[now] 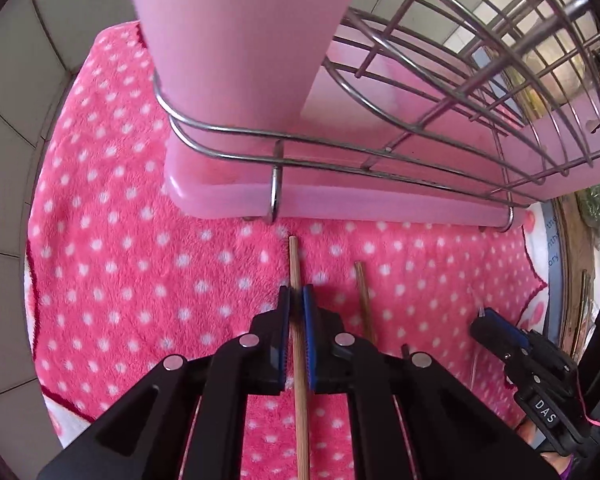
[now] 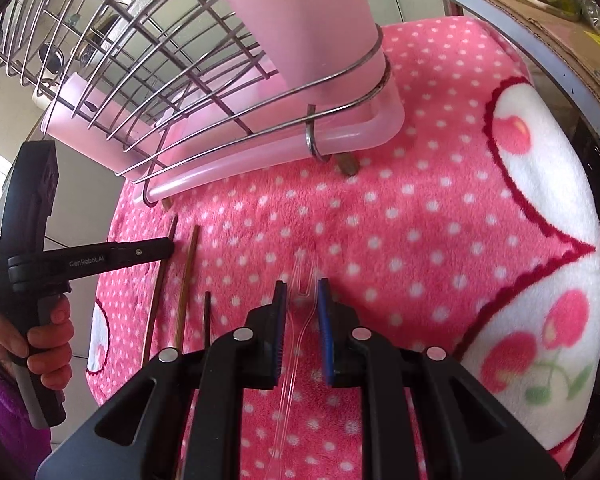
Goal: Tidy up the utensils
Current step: 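Lift the held fork and chopstick up toward the pink cups with both tools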
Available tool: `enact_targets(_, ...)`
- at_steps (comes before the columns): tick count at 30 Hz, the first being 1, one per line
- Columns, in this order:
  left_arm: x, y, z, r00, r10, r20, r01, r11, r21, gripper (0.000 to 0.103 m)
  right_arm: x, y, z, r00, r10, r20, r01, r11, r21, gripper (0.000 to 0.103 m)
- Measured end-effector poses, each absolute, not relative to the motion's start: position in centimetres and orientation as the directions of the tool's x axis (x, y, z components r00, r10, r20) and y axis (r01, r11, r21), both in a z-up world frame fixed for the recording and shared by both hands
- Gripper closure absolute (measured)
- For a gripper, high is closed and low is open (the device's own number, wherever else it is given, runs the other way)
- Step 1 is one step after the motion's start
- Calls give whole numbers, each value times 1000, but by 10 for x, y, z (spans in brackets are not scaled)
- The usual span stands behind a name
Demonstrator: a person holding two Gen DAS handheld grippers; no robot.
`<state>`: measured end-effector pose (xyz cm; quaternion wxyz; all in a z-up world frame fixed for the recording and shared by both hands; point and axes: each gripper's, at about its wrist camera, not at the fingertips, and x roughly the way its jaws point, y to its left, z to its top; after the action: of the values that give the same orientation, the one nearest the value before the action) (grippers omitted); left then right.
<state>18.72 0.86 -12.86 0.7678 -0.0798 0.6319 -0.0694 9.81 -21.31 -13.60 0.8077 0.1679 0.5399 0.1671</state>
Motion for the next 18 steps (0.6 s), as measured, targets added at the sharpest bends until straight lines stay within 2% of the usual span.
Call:
enact_targets(8, 194, -7, -128, 205, -163, -965, 71, 986, -151, 97, 111, -210, -136, 288, 451, -845, -80, 890, 448, 83)
enact_targets(11, 188, 2, -127, 235, -195, -952, 61, 981, -186, 98, 110, -206, -133, 308, 436, -846, -82, 898, 433, 88)
enact_targets(18, 139, 29, -100, 369, -278, -887, 29, 957, -289, 98, 94, -217, -118, 407, 469, -784, -83, 873, 480, 88)
